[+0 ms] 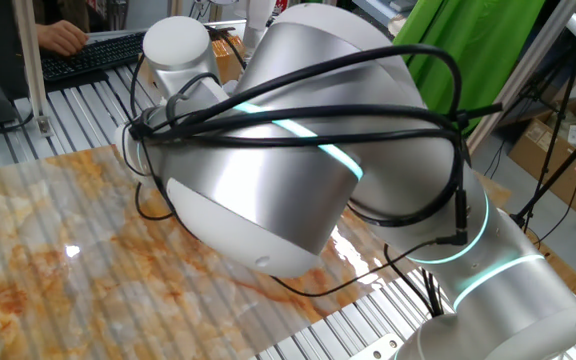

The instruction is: Insert a small pipette tip into the holder for small pipette tips

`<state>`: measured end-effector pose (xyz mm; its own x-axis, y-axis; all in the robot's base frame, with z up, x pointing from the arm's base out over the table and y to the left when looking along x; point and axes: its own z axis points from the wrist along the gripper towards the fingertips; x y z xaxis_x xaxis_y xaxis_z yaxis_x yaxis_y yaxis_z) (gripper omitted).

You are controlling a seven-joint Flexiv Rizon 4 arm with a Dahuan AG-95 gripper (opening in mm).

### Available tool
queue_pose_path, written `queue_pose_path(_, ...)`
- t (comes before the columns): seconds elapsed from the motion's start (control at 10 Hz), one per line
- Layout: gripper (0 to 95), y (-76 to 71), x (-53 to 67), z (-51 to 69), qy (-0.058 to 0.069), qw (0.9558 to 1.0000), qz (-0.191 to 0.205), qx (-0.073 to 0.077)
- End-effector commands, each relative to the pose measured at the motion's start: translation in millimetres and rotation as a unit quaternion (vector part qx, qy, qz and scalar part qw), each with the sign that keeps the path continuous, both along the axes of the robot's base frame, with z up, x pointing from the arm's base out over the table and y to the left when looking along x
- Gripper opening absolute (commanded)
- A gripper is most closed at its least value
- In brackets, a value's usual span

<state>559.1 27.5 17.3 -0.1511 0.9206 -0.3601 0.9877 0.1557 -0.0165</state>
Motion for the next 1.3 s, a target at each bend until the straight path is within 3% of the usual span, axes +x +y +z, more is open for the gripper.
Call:
queue_pose_path(0.1, 19.0, 0.0, -0.2, 0.2, -0.001, 1.0, 0.0, -0.001)
queue_pose_path(1.3, 19.0, -1.1, 0.5, -1.5, -0.017, 0.9996, 0.009, -0.019)
